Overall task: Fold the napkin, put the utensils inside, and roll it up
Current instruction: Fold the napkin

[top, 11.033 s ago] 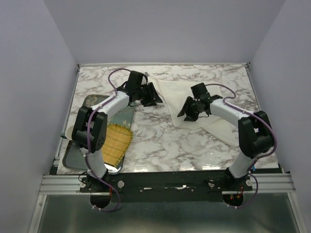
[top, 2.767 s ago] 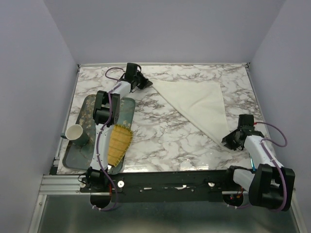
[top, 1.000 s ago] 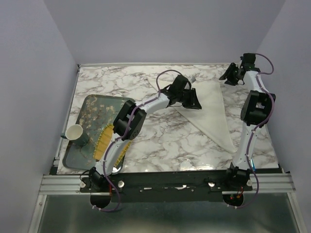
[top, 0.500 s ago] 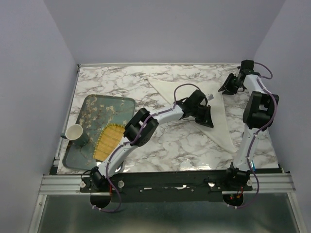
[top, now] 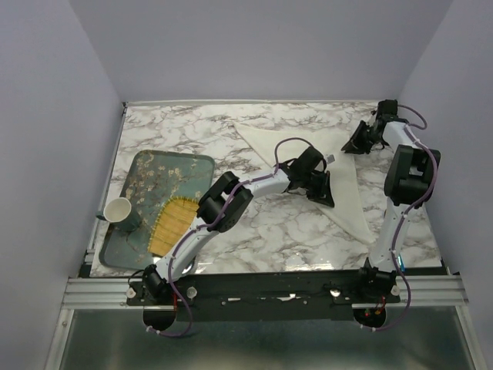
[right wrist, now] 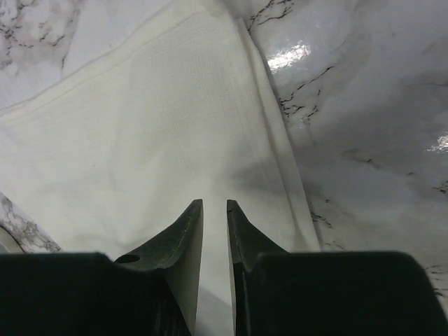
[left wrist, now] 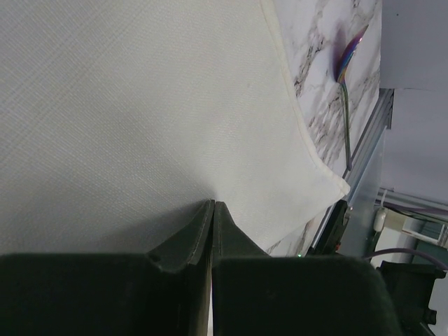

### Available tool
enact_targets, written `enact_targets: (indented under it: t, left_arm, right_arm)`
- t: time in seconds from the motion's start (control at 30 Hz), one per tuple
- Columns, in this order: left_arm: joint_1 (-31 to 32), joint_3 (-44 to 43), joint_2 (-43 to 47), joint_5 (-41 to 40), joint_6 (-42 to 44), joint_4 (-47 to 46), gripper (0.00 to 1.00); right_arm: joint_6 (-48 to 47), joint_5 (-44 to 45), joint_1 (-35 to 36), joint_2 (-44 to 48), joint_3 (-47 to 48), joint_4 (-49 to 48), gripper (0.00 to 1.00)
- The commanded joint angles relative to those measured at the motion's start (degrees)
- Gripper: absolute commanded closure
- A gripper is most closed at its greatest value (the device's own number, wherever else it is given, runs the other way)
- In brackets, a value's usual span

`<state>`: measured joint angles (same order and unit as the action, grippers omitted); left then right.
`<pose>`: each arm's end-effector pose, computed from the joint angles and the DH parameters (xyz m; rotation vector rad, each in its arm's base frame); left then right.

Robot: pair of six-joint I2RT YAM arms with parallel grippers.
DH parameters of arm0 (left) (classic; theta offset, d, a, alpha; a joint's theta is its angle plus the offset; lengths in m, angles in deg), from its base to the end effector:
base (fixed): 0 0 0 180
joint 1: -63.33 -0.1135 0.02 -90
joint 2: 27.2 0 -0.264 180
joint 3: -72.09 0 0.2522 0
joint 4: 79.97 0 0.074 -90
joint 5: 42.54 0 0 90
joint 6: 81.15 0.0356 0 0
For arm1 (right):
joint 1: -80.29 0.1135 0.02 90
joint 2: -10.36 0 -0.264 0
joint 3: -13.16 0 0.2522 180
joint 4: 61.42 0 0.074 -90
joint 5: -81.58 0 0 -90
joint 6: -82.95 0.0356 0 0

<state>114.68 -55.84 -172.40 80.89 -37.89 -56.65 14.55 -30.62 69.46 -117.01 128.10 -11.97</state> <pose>0.3322 -0.4468 0.1218 0.4681 2.6090 -1.4291 0.4710 -0.0764 0.1747 0.6110 2.5643 0.5762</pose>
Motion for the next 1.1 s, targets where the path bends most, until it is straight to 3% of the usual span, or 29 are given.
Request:
enact_targets:
  t: [0.0, 0.2, 0.33, 0.4, 0.63, 0.9, 1.0, 1.07]
  left_arm:
    - [0.9, 2.4, 1.6, -1.5, 1.4, 4.4, 0.9]
    - [1.2, 3.6, 1.6, -1.7, 2.4, 5.9, 0.91]
    - [1.3, 5.2, 2.3, -1.7, 3.1, 6.3, 0.92]
    - [1.3, 6.7, 2.7, -2.1, 3.8, 6.5, 0.92]
    - [0.5, 9.3, 3.8, -1.9, 6.9, 8.9, 0.93]
    - [-1.7, 15.1, 7.3, -1.2, 12.0, 9.1, 0.9]
    - [-1.8, 10.2, 8.3, -0.4, 14.1, 12.5, 0.84]
    - [-2.0, 7.3, 10.1, 0.8, 13.9, 13.5, 0.74]
  right_arm:
    - [3.8, 1.2, 0.3, -3.9, 2.7, -1.5, 0.74]
    - [8.4, 6.1, 0.2, -7.1, 6.2, 0.9, 0.75]
    - [9.2, 5.7, 0.3, -10.9, 12.1, 5.9, 0.75]
    - [8.5, 5.1, 0.3, -14.9, 19.6, 9.7, 0.75]
    - [8.0, 3.3, 0.3, -18.8, 27.3, 11.1, 0.75]
    - [0.9, 7.0, 0.5, -15.5, 30.5, 11.2, 0.74]
    - [-0.1, 7.8, 1.2, -11.5, 29.7, 12.1, 0.7]
    - [-0.9, 11.7, 1.9, -5.6, 24.8, 13.1, 0.65]
